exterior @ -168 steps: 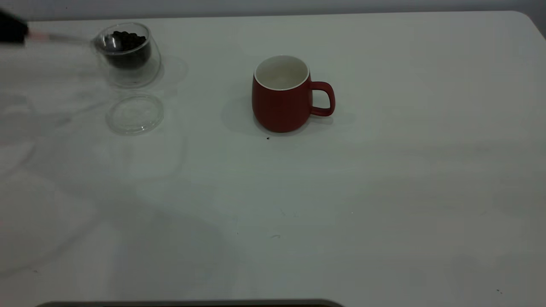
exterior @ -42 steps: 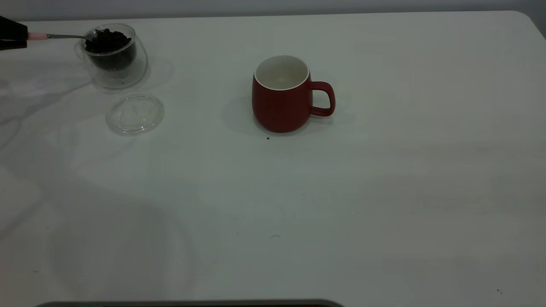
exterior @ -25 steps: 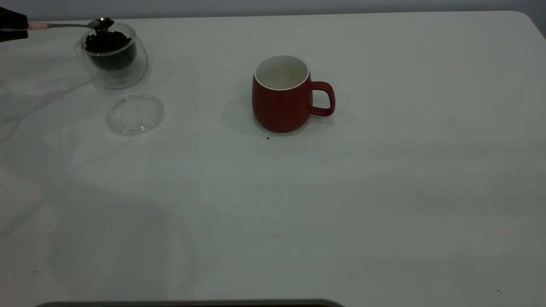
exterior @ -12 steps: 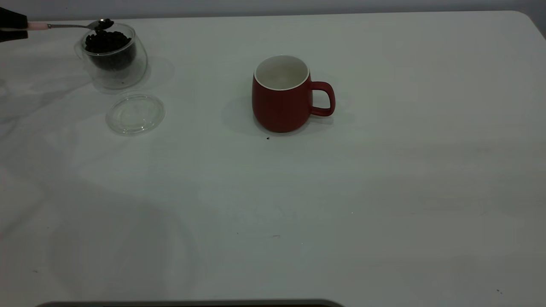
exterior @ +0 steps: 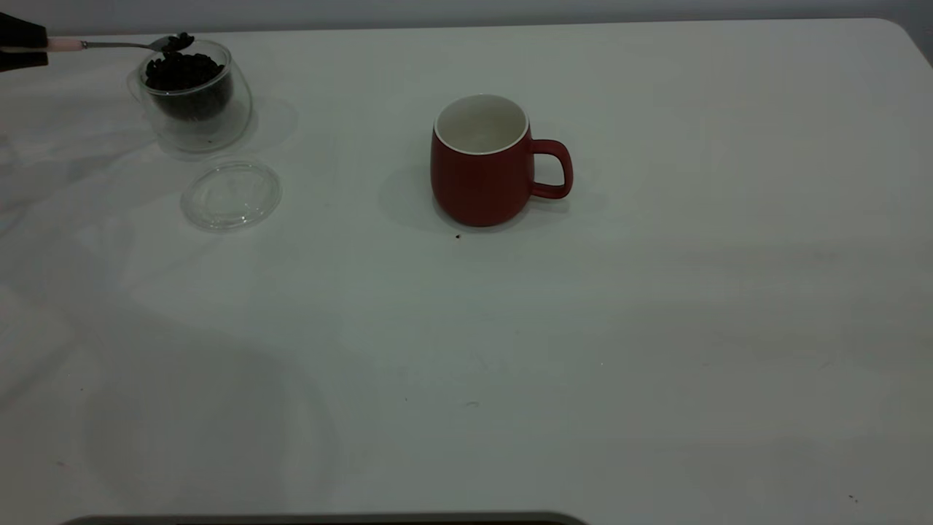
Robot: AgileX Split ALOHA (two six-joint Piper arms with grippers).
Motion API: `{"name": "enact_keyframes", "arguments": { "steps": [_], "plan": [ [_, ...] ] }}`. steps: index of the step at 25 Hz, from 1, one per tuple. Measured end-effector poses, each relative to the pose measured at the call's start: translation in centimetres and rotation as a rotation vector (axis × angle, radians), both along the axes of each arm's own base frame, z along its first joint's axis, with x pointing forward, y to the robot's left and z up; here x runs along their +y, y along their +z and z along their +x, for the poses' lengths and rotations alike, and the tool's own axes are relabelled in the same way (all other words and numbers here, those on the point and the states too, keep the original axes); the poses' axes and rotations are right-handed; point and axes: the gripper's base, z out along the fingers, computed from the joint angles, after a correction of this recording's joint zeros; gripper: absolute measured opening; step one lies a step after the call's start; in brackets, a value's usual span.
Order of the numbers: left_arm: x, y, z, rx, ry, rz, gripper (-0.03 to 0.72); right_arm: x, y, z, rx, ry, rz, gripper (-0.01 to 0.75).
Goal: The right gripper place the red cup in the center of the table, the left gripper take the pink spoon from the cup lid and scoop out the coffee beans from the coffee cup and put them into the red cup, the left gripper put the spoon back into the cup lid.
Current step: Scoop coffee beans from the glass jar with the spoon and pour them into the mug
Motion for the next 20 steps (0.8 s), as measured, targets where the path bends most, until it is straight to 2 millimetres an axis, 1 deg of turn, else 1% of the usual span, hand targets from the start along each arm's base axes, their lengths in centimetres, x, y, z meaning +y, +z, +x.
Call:
{"name": "enact_keyframes", "arguments": {
  "steps": [5,9,15,20],
  "plan": [
    [0.0,0.0,0.0,0.016,0.008,-0.010,0.123,0.0,0.0,0.0,0.000,0.000,0.000,0.588],
    [-0.9,0.4,0.4,0.012,-0.013,-0.006,0.123,0.0,0.0,0.0,0.000,0.000,0.000,0.588],
    [-4.0,2.6,1.5,-0.012,-0.077,0.009,0.123,0.0,0.0,0.0,0.000,0.000,0.000,0.588],
    [-6.9,3.1,2.2,0.003,-0.129,-0.001,0.123,0.0,0.0,0.0,0.000,0.000,0.000,0.588]
  ]
}}
